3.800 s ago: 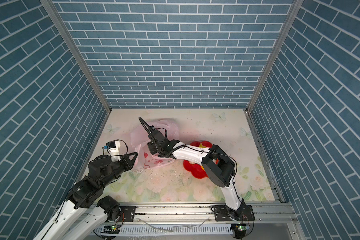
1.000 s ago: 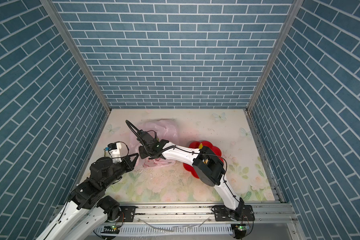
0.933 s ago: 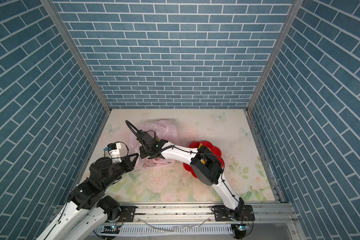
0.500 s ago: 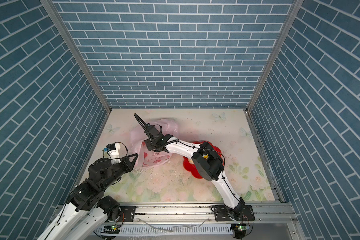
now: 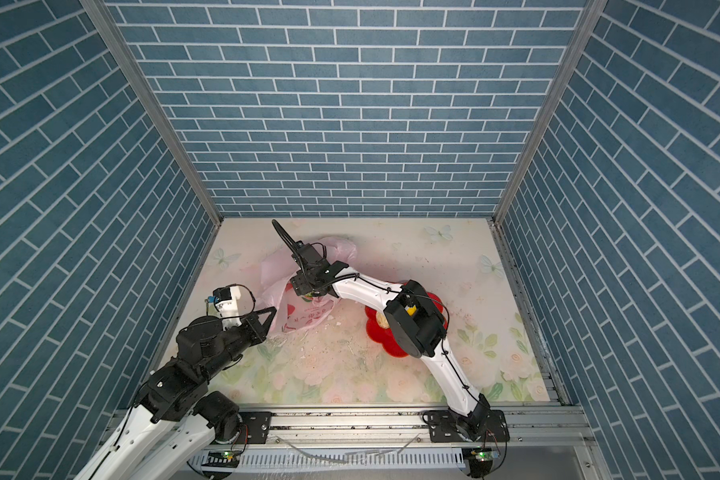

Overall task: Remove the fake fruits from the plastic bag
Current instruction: 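Push the right gripper deep into the bag toward the green fruit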

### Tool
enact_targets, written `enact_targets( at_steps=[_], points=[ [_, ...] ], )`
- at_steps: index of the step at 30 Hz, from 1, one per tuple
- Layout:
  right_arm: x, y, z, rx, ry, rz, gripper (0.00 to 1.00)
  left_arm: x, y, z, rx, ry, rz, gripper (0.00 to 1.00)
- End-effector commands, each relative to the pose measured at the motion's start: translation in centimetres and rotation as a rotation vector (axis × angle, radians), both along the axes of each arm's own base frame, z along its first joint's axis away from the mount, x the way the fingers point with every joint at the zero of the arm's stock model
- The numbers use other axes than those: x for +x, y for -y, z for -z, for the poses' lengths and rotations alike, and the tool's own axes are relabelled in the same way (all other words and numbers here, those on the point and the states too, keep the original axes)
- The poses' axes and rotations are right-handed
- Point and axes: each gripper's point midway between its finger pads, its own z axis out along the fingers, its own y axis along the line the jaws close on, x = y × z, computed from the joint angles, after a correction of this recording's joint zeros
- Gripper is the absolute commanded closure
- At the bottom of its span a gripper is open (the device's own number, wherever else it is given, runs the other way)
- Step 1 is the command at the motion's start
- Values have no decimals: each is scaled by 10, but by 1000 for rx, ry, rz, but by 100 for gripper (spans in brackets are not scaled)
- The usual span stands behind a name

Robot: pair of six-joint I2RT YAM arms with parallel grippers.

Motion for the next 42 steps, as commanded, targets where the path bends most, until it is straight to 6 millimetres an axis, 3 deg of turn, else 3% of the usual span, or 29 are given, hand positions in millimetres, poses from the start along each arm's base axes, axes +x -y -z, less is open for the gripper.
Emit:
enact_targets(
  at_steps=[1, 10, 15, 31, 42],
  points=[
    [4, -2, 8, -24, -27, -15, 21, -1, -1, 5, 4, -8, -3, 100],
    [8, 1, 24, -57, -54, -5, 9, -1, -1, 9, 3, -15, -1, 100],
    [8, 1, 33, -64, -70, -9, 9, -1, 0, 10, 1, -18, -2, 100],
    [9, -1, 42, -48, -97, -9, 25, -2, -3, 13, 8, -23, -12, 100],
    [-6, 6, 13, -14, -89, -41, 37, 1, -3, 15, -6, -12, -23, 100]
  ],
)
